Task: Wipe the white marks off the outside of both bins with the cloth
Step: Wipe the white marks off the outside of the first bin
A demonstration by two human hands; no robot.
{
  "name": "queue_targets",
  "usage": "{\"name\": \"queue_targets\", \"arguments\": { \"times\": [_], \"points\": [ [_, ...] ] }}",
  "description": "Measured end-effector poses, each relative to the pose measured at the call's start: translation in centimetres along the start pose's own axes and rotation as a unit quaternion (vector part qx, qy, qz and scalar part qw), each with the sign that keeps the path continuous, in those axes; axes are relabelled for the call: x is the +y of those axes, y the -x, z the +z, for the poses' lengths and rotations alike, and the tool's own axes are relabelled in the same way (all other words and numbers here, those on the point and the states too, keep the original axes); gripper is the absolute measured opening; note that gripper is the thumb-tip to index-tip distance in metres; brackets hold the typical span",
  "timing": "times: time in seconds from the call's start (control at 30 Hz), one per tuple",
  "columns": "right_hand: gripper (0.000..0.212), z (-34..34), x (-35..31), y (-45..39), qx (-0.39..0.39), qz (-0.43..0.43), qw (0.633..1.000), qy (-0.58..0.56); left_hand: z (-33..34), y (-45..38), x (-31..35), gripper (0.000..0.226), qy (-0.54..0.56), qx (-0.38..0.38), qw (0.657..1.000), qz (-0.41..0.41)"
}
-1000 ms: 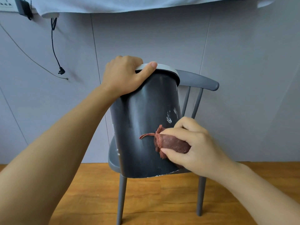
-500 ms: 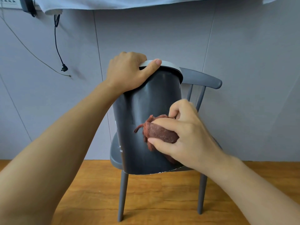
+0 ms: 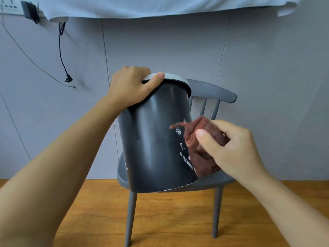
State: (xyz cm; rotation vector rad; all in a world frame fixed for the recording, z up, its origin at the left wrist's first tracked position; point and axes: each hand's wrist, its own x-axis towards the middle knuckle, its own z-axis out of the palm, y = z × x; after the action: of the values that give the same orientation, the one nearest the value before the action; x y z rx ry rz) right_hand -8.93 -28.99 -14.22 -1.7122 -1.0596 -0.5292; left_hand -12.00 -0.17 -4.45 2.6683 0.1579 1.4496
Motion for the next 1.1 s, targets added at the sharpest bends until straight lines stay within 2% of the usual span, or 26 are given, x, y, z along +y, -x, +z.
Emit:
{"name": "queue_targets", "arguments": {
  "times": [0.1,0.2,0.33,0.43,0.6,0.73,0.97,1.1],
  "points": [
    [0.027,-0.4,1.1,-0.4,0.054,0.047,0.997,0.002,-0.2,-0.1,0.1,0.061,-0.01,-0.006,1.0,0.025],
    [0.025,-0.4,1.5,-0.8,0.069,0.063,0.994,-0.047,-0.6,-0.3,0.2,0.053,-0.034,-0.026,0.997,0.06],
    [0.012,-0.5,1.5,-1.3,0.077,0.056,0.991,-0.091,-1.4,-0.5,1.2,0.034,-0.04,-0.048,0.993,0.097],
    [0.013,-0.7,1.9,-1.8,0.088,0.054,0.99,-0.099,-1.4,-0.9,1.4,0.027,-0.011,-0.07,0.994,0.079],
    [0.032,0.0,2.9,-2.1,0.097,0.066,0.985,-0.13,-0.5,-0.8,2.0,0.025,0.006,-0.084,0.996,0.028],
    [0.034,1.2,3.1,-1.9,0.076,0.083,0.968,-0.223,0.0,-0.5,2.4,0.023,0.011,-0.058,0.998,0.011],
    [0.037,1.1,4.0,-1.7,0.038,0.122,0.983,-0.134,0.4,-0.1,2.4,0.021,-0.007,-0.026,0.999,0.031],
    [0.042,0.3,3.5,-2.2,-0.006,0.189,0.951,-0.246,0.6,-0.1,2.1,0.02,-0.014,-0.025,0.999,0.03]
  ]
}}
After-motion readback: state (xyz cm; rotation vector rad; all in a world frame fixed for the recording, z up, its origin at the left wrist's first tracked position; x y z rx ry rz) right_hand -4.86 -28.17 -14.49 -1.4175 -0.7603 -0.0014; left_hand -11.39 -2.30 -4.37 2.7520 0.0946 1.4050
